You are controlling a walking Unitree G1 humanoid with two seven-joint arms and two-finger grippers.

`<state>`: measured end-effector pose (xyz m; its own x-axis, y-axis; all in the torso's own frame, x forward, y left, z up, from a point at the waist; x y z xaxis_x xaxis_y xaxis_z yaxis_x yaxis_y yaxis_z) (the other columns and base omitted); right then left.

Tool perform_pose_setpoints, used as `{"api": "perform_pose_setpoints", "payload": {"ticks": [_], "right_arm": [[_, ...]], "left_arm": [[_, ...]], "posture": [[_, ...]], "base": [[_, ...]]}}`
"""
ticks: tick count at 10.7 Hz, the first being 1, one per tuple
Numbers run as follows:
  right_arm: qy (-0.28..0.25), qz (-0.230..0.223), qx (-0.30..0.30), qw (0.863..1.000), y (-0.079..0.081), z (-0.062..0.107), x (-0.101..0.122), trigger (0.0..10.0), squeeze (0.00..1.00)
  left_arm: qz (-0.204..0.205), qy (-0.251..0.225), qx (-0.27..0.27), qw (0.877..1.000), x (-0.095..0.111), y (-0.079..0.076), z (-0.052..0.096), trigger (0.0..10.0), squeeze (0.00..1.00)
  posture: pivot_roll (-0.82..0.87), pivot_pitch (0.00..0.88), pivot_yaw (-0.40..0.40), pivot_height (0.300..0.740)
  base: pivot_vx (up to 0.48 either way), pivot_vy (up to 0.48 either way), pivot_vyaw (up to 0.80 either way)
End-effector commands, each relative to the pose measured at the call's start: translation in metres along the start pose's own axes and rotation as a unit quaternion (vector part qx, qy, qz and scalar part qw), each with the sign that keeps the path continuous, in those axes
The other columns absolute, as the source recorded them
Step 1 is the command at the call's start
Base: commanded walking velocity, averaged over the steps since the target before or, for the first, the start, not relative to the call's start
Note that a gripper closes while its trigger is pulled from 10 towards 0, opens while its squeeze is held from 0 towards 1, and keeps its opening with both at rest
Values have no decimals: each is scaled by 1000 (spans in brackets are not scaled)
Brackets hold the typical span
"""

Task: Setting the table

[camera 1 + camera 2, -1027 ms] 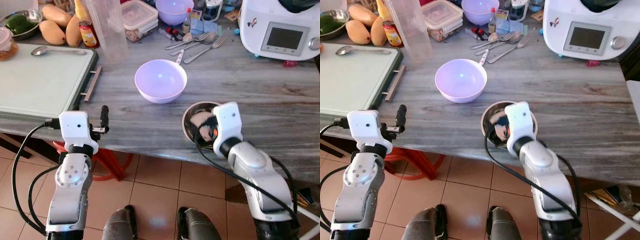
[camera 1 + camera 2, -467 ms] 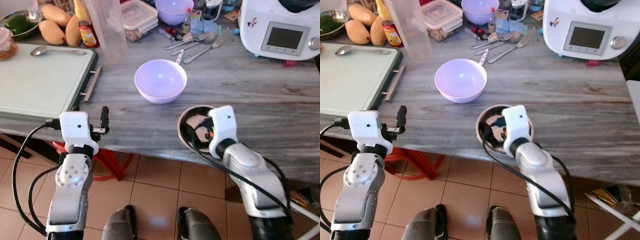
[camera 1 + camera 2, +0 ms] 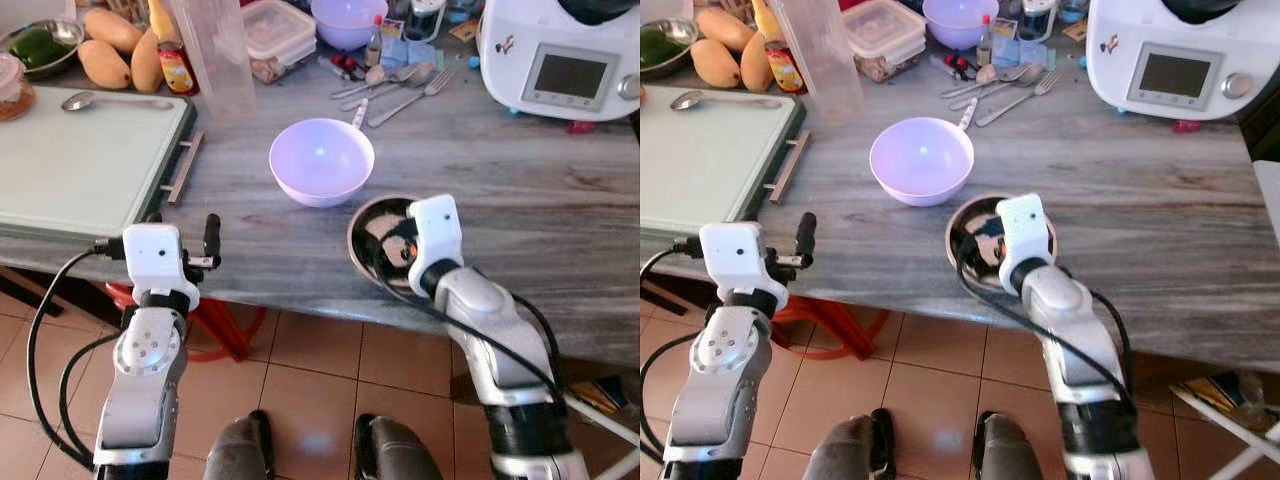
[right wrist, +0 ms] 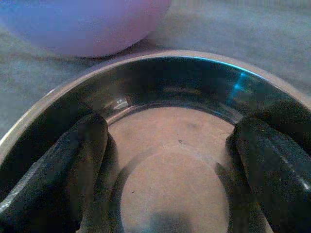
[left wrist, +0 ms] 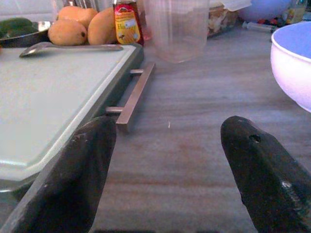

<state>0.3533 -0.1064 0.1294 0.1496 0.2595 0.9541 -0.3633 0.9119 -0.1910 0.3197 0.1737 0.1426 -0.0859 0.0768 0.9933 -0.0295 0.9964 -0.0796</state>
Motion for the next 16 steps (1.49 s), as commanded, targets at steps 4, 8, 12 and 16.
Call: {"api": "perform_pose_setpoints", "payload": {"ticks": [4,8,12,16], "right_arm": [[-42,-17,-7,999,-1,6,11,10000,0],[-123,-23,-43,991,-3,41,24,10000,0],[-133,-9,-77,988,-11,45,22,10000,0],[-151,-5,-102,983,-20,45,28,10000,0]], "left_arm": [[-11,25,14,1000,-11,3,5,10000,0],[-8,27,17,999,-13,0,2,10000,0],[-2,23,9,1000,-13,-6,-4,10000,0],[3,21,10,1000,-14,-8,-6,10000,0]], "posture": [[-13,215,31,740],[-29,182,26,740],[-40,155,25,740],[-44,160,17,740]], "base": [[0,0,0],[-62,0,0],[-334,0,0],[-377,0,0]]}}
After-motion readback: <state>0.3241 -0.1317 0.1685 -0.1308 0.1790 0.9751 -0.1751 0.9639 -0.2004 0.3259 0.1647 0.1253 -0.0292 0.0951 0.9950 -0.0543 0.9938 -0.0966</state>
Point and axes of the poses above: a point about 5 cm out from each wrist's last joint towards the gripper, its own z axis pointing back from the gripper into the wrist, its own x axis along the axis of the wrist's last joint, y = z × x, the point moved 6 cm from there along -z, pointing out of the wrist towards the gripper, and after that the axes turned 8 degrees about z, right-handed, at the moved point
